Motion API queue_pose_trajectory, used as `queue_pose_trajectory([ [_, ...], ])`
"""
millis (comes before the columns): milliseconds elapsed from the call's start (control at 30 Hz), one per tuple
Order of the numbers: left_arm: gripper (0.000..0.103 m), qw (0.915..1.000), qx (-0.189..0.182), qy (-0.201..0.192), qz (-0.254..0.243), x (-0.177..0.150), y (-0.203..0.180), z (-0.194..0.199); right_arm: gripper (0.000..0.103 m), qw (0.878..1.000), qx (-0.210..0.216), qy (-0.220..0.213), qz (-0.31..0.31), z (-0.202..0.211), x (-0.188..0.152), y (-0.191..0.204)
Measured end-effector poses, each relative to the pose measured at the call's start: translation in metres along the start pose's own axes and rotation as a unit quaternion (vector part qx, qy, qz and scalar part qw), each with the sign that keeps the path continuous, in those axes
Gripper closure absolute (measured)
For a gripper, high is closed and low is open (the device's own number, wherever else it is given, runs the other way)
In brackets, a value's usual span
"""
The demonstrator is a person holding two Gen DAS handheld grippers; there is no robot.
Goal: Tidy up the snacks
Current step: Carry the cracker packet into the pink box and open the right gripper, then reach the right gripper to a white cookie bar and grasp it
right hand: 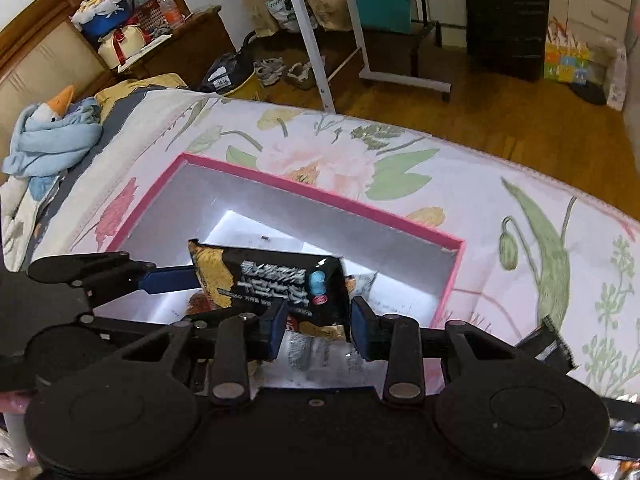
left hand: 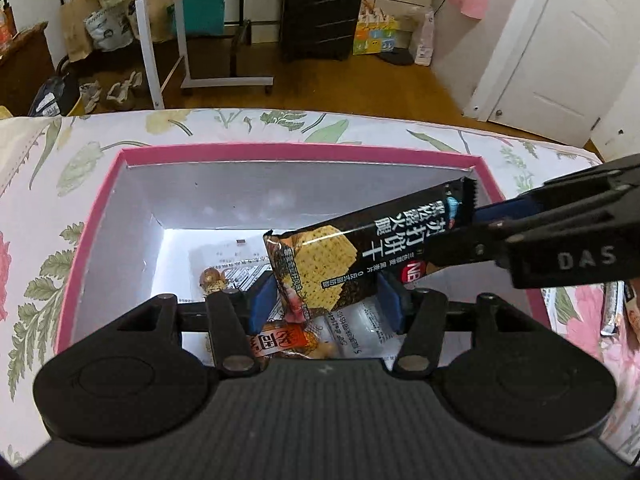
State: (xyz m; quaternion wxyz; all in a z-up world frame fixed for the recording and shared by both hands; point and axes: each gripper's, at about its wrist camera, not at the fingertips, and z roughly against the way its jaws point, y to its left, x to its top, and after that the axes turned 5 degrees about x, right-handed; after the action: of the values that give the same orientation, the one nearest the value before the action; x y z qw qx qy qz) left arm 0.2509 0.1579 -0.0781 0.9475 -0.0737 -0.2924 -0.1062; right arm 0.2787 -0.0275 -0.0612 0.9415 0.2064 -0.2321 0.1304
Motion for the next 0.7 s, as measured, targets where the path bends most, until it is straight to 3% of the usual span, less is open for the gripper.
queue_pose_trajectory([
  [67, 0.044, 1.0000, 0.006, -0.003, 0.001, -0.002, -0.004, 0.002, 0.054, 1.000, 0.006, -0.019, 0.005, 0.011, -0.002, -0.004],
  [233, 0.041, 0.9992, 0.034, -0.014, -0.015, -0.010, -0.019, 0.019, 0.049, 0.998, 0.018, -0.067, 0.005, 0.058, -0.015, -0.015],
  [367, 0.041, 0.9995, 0.028, -0.014, -0.006, -0.019, -0.029, 0.045, 0.046, 0.996, 0.020, -0.092, -0.004, 0.098, -0.040, -0.029],
  [500, 0.041, 0.9996, 0.013, -0.021, -0.016, -0.028, -0.052, 0.075, 0.045, 0.994, 0.001, -0.111, -0.008, 0.137, -0.076, -0.046],
  [700, 0.042, 0.9974, 0.024, -0.051, -0.045, -0.040, -0.105, 0.112, 0.044, 0.991, -0.026, -0.129, -0.038, 0.184, -0.122, -0.075],
])
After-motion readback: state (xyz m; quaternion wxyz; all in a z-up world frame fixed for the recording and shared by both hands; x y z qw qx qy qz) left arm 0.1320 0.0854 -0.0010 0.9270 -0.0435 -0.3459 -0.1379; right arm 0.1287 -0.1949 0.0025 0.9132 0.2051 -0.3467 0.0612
